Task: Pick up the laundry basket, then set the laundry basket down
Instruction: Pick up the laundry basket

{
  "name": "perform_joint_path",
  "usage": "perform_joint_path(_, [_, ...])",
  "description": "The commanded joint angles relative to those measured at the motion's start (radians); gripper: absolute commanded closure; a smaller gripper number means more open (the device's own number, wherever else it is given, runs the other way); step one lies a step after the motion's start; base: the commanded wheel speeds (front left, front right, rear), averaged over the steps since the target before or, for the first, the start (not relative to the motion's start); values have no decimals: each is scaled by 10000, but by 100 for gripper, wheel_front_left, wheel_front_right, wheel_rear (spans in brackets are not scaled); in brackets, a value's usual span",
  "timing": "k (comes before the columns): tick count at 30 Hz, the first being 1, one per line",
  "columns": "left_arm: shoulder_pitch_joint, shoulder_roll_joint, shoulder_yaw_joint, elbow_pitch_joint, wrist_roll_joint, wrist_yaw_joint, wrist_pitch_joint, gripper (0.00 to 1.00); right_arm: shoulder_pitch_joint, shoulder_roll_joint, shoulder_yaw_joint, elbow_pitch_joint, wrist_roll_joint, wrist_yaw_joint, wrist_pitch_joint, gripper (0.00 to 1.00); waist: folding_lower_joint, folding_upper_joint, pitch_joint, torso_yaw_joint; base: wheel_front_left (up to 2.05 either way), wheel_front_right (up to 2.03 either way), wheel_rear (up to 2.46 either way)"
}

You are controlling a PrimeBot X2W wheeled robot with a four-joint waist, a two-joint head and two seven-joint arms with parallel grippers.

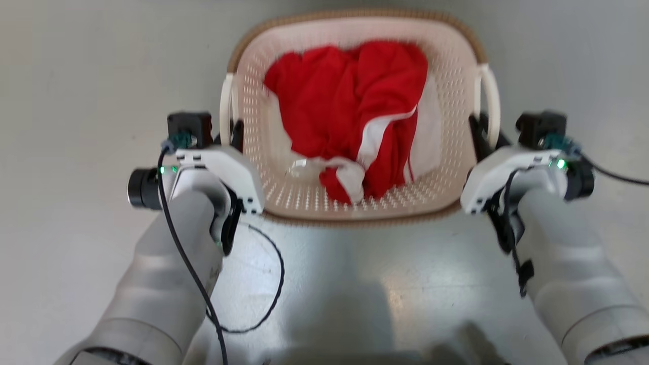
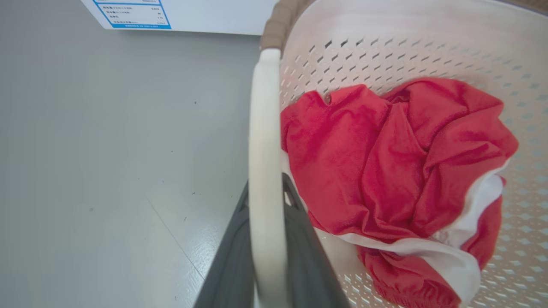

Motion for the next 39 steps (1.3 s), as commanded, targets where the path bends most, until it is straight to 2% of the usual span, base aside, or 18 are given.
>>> perform_joint_path(1, [475,210,102,42,-19,-97,-63,100,752,165,523,50,368,50,-67,100,-1,0,-562,-237,0,0,0])
perform_joint_path(7, [1259,210,-17,564,-187,-344,-63,100,1500,165,1627,328,1336,50,263,100,-1,0,-1853,-516,0,0,0])
perform_joint_path(17, [2587,210,-669,782,-798,-626,56,100,2557,166,2517,551,2291,50,795,100,-1,0,-3673,-553,0,0,0])
perform_joint_path(30, [4294,210,-1827,651,-1738,-531,596,100,3896,166,3765,446,3231,50,1658,100,-1,0,-5966,-415,0,0,0])
perform_joint_path(39, [5270,210,-2345,696,-2272,-460,811,100,4920,166,4741,40,3963,50,2403,100,-1,0,-7284,-552,0,0,0])
